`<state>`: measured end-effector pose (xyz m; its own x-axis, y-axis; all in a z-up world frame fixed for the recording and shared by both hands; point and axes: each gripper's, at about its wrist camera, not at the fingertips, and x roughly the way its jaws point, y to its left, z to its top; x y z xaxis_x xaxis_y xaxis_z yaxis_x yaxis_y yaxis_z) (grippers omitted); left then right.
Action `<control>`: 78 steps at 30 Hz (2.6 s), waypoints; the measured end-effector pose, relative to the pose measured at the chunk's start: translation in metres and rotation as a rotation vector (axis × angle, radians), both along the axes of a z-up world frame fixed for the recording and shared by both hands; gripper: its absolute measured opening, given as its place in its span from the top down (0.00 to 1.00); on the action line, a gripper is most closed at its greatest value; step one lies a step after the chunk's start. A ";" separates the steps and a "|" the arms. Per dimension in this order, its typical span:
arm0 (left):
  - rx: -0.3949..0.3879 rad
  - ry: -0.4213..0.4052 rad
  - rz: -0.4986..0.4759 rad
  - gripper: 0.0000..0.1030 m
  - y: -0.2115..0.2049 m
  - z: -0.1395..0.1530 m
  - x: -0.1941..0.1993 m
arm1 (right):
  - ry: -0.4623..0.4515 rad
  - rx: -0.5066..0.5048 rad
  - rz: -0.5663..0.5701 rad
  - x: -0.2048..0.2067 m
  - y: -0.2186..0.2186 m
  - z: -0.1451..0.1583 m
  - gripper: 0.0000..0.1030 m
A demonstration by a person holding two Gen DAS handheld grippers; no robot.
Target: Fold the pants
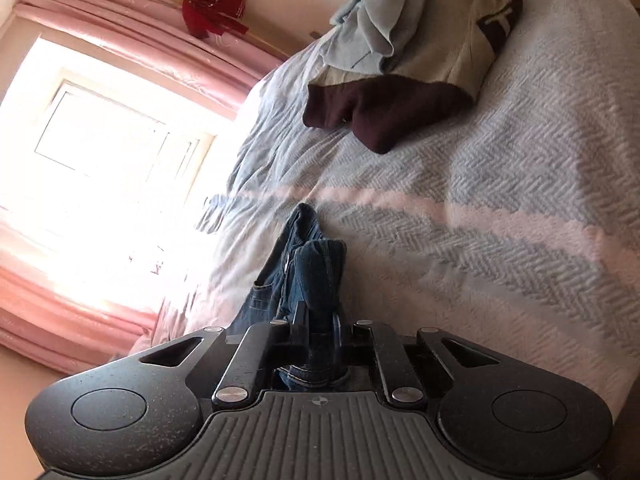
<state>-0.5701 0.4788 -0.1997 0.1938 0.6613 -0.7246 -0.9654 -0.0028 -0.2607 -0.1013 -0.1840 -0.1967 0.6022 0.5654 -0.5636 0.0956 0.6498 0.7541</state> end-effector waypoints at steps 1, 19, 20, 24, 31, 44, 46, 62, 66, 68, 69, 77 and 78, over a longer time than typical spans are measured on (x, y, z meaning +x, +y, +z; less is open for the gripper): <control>-0.019 0.015 0.022 0.97 -0.004 -0.004 -0.007 | 0.034 -0.028 -0.003 -0.002 -0.002 -0.005 0.94; -0.177 0.025 0.015 0.72 0.024 -0.037 0.020 | 0.162 -0.294 -0.101 0.067 0.042 -0.020 0.49; -0.170 -0.009 -0.026 0.70 0.037 -0.040 0.039 | 0.145 -0.280 -0.083 0.080 0.056 -0.023 0.49; -0.165 -0.142 -0.169 0.64 0.100 -0.061 0.125 | 0.085 -0.274 0.002 0.119 0.107 -0.027 0.49; -0.143 -0.227 -0.223 0.47 0.201 -0.094 0.239 | 0.011 -0.242 0.054 0.155 0.162 -0.033 0.49; 0.079 -0.189 -0.360 0.98 0.291 -0.074 0.289 | 0.022 -0.287 -0.012 0.144 0.178 -0.026 0.49; 0.198 -0.205 -0.409 0.97 0.290 -0.047 0.281 | -0.001 -0.285 0.008 0.144 0.184 -0.022 0.49; -0.042 -0.031 -0.141 0.77 0.261 -0.100 0.201 | -0.073 -0.342 0.269 0.173 0.160 -0.043 0.49; -0.098 -0.113 -0.138 0.75 0.220 -0.067 0.188 | -0.095 -0.315 0.376 0.204 0.151 -0.061 0.51; -0.118 -0.122 -0.157 0.75 0.187 -0.057 0.191 | -0.098 -0.292 0.431 0.222 0.147 -0.070 0.55; -0.129 -0.115 -0.178 0.75 0.168 -0.052 0.196 | -0.095 -0.262 0.462 0.233 0.143 -0.076 0.59; -0.217 0.000 -0.307 0.72 -0.003 -0.053 0.254 | -0.001 -0.015 0.657 0.313 0.137 -0.120 0.72; -0.229 -0.002 -0.300 0.72 -0.019 -0.056 0.259 | 0.019 0.018 0.674 0.321 0.137 -0.125 0.73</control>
